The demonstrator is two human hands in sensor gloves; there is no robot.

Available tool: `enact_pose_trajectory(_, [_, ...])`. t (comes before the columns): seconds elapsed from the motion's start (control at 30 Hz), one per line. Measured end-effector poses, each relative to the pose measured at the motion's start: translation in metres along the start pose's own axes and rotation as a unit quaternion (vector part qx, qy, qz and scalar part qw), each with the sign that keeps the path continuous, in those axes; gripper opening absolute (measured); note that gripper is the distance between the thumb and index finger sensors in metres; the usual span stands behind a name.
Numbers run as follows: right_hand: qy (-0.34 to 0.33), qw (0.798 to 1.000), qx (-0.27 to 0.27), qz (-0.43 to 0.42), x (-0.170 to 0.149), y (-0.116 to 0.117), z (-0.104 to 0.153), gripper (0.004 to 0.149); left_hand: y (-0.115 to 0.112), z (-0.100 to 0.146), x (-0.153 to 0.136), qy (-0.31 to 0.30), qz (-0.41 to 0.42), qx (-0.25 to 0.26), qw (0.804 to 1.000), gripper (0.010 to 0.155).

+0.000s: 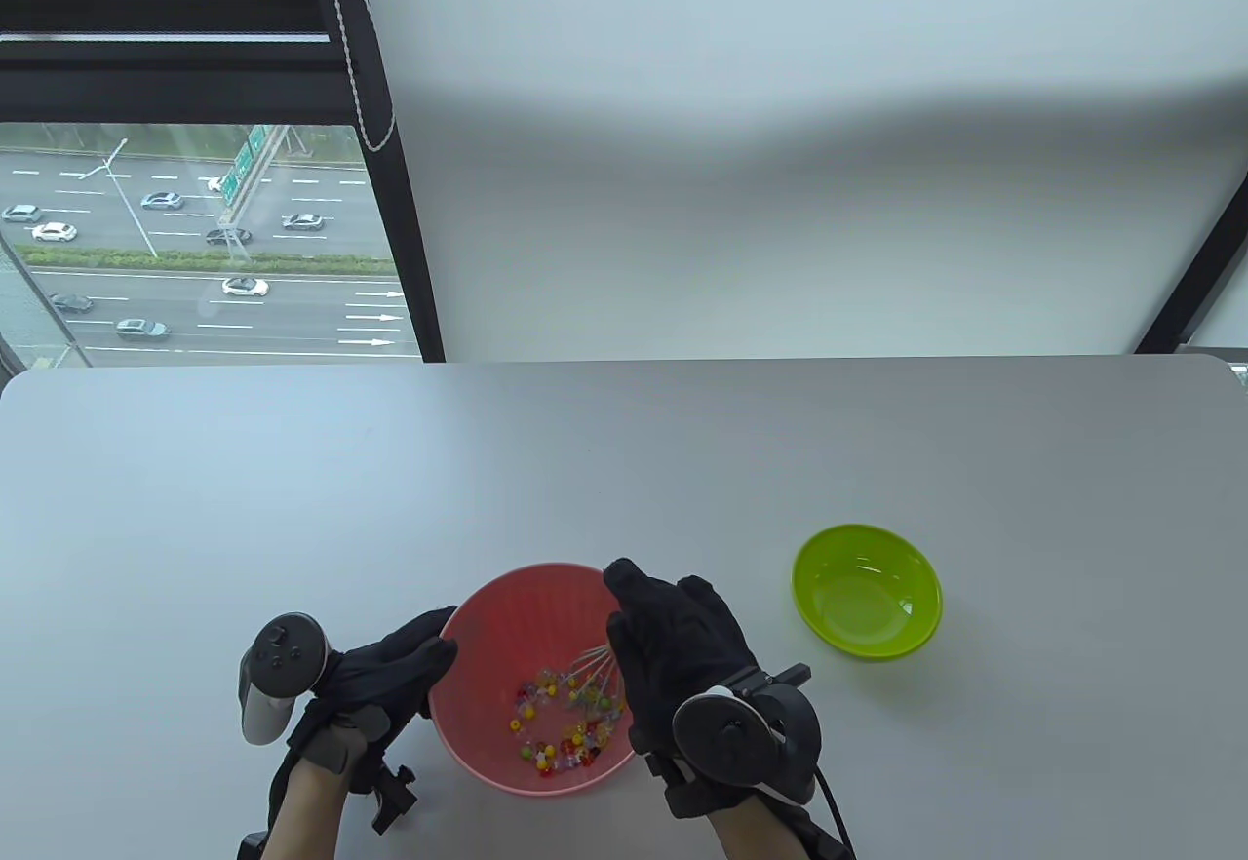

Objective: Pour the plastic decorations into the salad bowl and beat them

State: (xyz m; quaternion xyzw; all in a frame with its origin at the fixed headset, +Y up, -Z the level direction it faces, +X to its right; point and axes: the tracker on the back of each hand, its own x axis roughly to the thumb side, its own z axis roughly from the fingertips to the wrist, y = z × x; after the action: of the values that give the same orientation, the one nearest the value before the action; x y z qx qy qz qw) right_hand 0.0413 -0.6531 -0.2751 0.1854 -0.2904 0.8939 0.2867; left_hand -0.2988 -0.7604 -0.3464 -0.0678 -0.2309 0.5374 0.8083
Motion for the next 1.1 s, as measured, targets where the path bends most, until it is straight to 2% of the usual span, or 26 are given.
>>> enact_pose_trajectory(0.5, [0.023, 0.995, 0.043, -0.089, 0.0, 0.009, -0.001, 0.051, 0.0, 0.0, 0.0, 0.001, 0.001, 0.0, 1.0, 0.077])
enact_pose_trajectory(0.77, [0.019, 0.994, 0.051, -0.093, 0.001, 0.011, -0.001, 0.048, 0.0, 0.0, 0.0, 0.001, 0.001, 0.001, 1.0, 0.077])
enact_pose_trajectory(1.1, [0.002, 0.999, 0.035, -0.034, 0.003, 0.009, -0.001, 0.047, 0.0, 0.001, 0.0, 0.001, 0.003, 0.001, 1.0, 0.078])
